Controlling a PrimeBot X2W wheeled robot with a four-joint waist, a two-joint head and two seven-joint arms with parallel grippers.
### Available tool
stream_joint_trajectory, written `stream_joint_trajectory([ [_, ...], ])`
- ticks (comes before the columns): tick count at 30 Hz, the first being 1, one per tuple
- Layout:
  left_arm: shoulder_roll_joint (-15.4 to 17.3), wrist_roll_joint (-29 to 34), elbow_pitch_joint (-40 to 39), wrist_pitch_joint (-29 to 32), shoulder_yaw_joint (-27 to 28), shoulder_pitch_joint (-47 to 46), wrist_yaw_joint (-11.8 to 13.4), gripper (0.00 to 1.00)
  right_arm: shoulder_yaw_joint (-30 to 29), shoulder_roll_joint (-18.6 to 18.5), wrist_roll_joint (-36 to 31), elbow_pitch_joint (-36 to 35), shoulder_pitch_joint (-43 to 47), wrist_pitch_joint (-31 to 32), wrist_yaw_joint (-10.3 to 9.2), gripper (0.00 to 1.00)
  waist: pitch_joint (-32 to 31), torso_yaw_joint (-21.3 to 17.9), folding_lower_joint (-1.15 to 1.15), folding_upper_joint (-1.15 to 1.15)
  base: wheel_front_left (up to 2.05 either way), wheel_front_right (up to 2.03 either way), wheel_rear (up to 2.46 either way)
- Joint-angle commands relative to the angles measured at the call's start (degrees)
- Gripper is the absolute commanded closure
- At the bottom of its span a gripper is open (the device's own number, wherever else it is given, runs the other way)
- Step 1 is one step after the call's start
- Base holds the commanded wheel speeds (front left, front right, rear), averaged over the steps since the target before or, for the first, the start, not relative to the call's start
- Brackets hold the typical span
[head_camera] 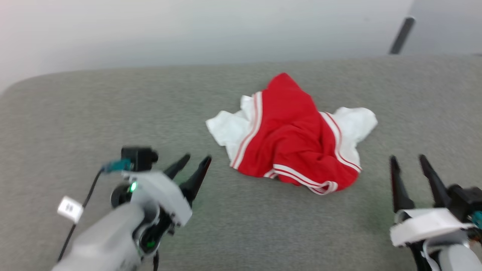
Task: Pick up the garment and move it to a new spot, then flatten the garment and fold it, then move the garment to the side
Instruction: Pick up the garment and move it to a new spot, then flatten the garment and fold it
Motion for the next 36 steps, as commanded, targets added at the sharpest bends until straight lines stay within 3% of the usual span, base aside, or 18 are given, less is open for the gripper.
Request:
stream_joint_trajectory([
  [1, 0.2, 0.0, -0.3, -0.4, 1.1, 2.1, 0.1, 0.00, -0.9, -0.5, 0.4, 0.1, 1.4, 0.0, 0.03, 0.00, -3.1, 4.3, 0.00, 0.00, 0.00, 0.00, 0.00],
  [6, 1.3, 6.7, -1.2, -0.5, 12.5, 10.5, 0.5, 0.00, -3.1, -1.4, 1.3, -0.7, 4.5, 0.4, 0.03, 0.00, -4.0, 6.8, 0.00, 0.00, 0.00, 0.00, 0.00],
  [12, 0.8, 16.7, -6.7, -0.6, 30.2, 23.1, 1.9, 0.00, -4.6, -1.5, 2.6, -2.6, 7.9, 1.6, 0.03, 0.00, -5.1, 7.5, 0.00, 0.00, 0.00, 0.00, 0.00],
  [18, -0.7, 31.2, -14.7, -0.6, 40.4, 33.0, 3.9, 0.00, -5.3, -2.7, 3.1, -4.3, 10.4, 2.9, 0.03, 0.00, -6.8, 7.2, 0.00, 0.00, 0.00, 0.00, 0.00],
  [29, -5.1, 51.2, -26.4, -0.6, 50.2, 40.8, 5.3, 0.00, -5.0, -2.9, 4.3, -9.2, 10.9, 3.3, 0.03, 0.00, -9.3, 5.3, 0.00, 0.00, 0.00, 0.00, 0.00],
  [36, -8.5, 55.9, -27.0, -0.6, 53.7, 43.5, 4.1, 0.00, -4.4, -2.8, 3.6, -9.6, 11.9, 3.6, 0.03, 0.00, -9.1, 4.4, 0.00, 0.00, 0.00, 0.00, 0.00],
])
